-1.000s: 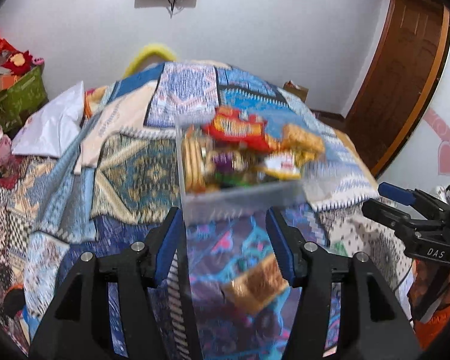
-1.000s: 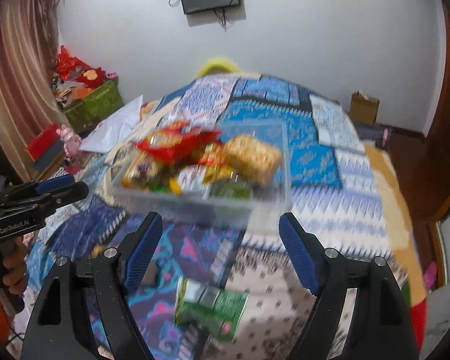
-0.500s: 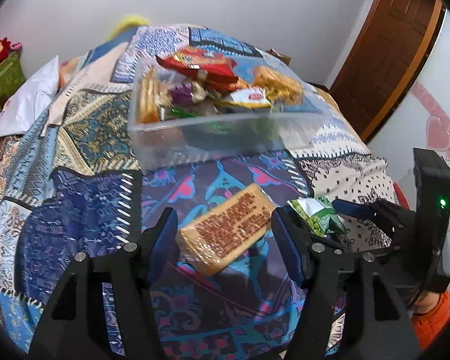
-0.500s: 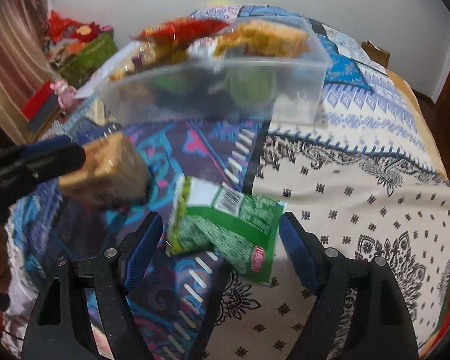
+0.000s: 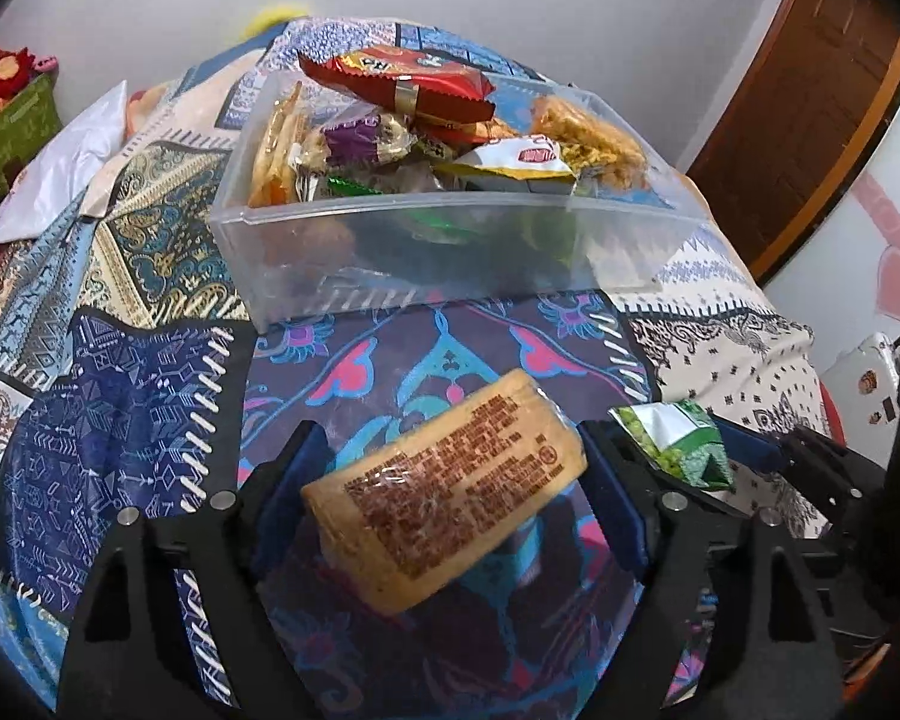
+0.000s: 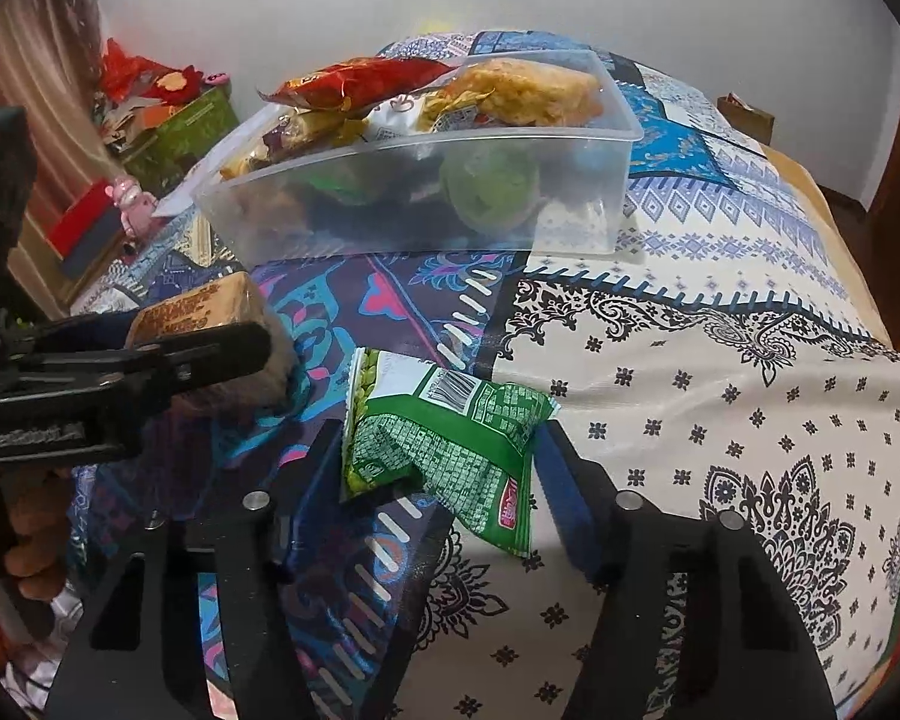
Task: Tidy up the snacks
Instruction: 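Grasp the tan biscuit block with the left tool while the right grasps the green packet, then place the biscuit block into the box with the left tool while the right drops the green packet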
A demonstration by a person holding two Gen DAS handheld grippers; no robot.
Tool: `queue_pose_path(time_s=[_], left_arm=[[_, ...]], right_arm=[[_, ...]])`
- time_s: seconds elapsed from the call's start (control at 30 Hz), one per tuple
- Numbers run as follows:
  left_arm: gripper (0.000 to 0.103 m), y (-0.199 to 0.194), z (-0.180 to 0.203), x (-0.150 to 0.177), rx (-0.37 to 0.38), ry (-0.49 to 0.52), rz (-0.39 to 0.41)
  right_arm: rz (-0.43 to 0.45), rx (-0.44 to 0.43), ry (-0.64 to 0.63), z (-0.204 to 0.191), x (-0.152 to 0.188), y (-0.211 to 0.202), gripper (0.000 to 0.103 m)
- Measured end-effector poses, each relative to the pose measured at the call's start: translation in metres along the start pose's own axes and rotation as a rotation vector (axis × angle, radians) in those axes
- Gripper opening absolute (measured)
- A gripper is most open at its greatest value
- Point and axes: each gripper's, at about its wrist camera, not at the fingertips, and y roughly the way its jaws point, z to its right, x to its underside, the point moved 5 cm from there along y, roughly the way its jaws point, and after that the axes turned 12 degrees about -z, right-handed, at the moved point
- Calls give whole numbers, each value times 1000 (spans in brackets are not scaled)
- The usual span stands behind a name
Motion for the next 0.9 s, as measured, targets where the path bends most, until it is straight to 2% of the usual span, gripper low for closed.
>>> queue_pose_path(time_s=[0.17,0.4,0.73,0.9], left_arm=[[81,-4,1,3,-13,25,19],[81,-23,-6,0,-6,8,62],[81,-68,-13,-34,7,-5,199],[81,-74,-14,-57,10,-16,233]], right_arm=[[19,-17,15,1,-3,-5,54],[76,-24,30,4,-16,-21,52],[179,-16,35,10,-51,-45,51],[242,2,35,13,-78,-58,51]])
